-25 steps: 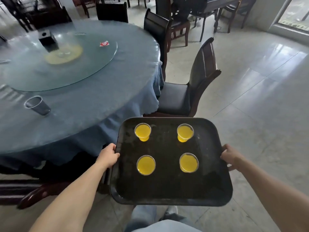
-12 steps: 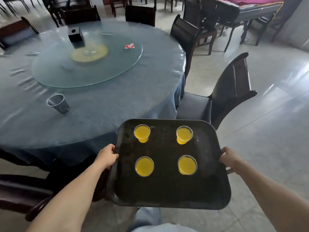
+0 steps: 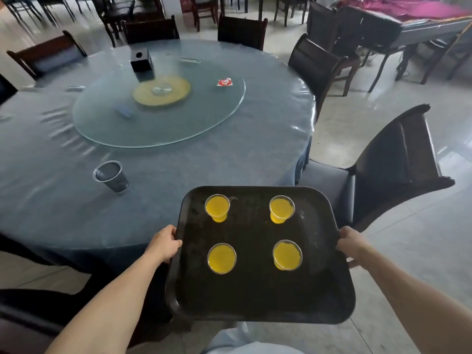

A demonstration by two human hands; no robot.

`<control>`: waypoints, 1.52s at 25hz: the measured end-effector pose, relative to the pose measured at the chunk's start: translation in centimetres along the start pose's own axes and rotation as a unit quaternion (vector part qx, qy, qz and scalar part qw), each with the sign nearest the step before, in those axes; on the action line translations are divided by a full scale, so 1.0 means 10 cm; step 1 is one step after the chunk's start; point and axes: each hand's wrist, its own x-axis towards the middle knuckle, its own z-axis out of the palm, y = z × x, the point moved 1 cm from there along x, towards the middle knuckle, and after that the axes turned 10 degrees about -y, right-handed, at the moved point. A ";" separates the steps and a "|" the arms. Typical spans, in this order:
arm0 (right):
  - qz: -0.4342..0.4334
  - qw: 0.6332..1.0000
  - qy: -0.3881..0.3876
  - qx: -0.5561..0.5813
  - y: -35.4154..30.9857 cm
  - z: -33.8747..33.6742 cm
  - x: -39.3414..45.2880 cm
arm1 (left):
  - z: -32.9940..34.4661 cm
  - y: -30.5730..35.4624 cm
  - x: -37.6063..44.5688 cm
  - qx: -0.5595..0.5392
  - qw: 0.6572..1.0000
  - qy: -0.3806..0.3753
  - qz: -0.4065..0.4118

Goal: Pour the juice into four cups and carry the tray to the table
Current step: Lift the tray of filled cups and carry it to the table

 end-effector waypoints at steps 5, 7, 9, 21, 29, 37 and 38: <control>-0.016 0.999 0.012 -0.031 -0.50 0.06 0.29 | -0.28 -0.08 0.22 -0.020 1.000 0.016 -0.014; -0.023 0.999 0.011 -0.037 -0.70 0.09 0.39 | -0.37 -0.12 0.29 -0.030 0.999 0.022 -0.024; -0.030 0.998 0.003 -0.050 -0.90 0.10 0.48 | -0.45 -0.16 0.36 -0.041 0.998 0.023 -0.038; -0.105 0.979 -0.062 -0.163 -2.28 0.09 1.57 | -0.54 -0.20 0.64 -0.105 0.978 0.094 -0.152; -0.148 0.957 -0.100 -0.229 -3.25 0.03 2.35 | -0.56 -0.02 0.99 -0.175 0.952 0.125 -0.219; -0.168 0.932 -0.135 -0.291 -3.96 0.21 2.81 | -0.60 0.01 1.23 -0.225 0.924 0.156 -0.265; -0.169 0.931 -0.140 -0.292 -4.02 0.23 2.85 | -0.61 0.00 1.24 -0.230 0.922 0.157 -0.268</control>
